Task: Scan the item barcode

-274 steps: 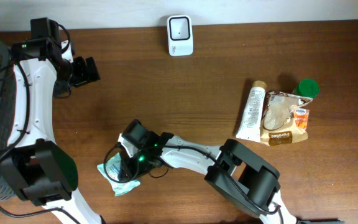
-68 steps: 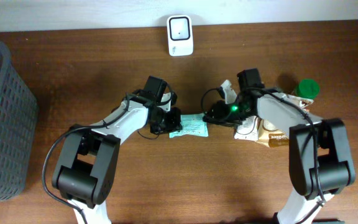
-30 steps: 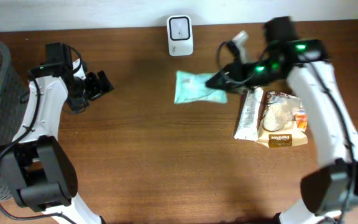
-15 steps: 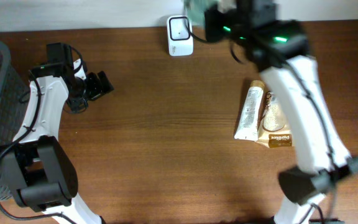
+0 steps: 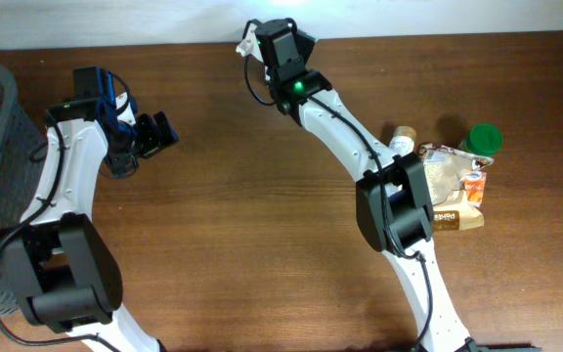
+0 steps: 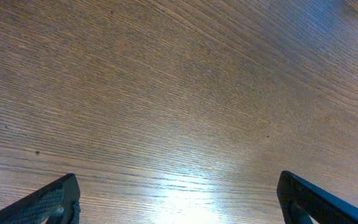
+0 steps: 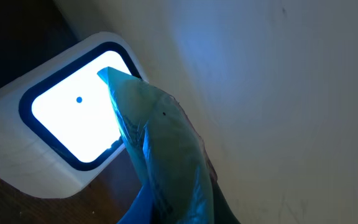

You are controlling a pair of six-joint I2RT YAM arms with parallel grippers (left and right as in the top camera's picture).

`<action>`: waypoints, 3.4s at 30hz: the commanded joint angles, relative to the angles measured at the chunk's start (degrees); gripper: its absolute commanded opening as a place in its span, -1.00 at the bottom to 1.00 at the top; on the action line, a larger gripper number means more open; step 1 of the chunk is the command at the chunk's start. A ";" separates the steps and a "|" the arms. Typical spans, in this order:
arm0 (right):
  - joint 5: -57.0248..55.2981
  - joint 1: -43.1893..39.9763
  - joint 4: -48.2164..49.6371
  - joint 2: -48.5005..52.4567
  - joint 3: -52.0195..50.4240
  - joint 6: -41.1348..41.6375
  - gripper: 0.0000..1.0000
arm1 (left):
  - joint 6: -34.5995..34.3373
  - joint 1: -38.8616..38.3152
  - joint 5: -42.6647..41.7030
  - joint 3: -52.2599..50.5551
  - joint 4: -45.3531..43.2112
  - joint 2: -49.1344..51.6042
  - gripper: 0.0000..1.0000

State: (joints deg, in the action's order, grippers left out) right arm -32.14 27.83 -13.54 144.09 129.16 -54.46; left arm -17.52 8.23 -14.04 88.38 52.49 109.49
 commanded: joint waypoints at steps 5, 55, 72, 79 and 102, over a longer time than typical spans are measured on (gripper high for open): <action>-7.15 0.44 7.41 -0.33 0.90 -0.61 -0.92 | 0.48 -0.02 0.42 0.44 -0.13 -0.83 0.98; 46.90 -39.12 -83.78 -77.79 4.61 65.20 0.97 | 0.48 -0.02 0.42 0.44 -0.13 -0.83 0.99; 42.01 -26.16 -8.59 -119.32 -87.95 53.20 0.97 | 0.48 -0.02 0.42 0.44 -0.13 -0.83 0.99; 42.45 -25.83 21.40 -143.99 -126.14 53.22 0.97 | 0.48 -0.02 0.42 0.44 -0.13 -0.83 0.98; 39.34 -25.55 9.66 -143.69 -128.85 53.37 0.97 | 0.50 -1.86 4.02 0.42 0.07 -16.20 0.99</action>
State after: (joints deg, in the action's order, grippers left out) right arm 7.94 1.87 -3.46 0.73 0.60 -1.43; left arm -17.52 8.03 -13.67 88.27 52.56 107.46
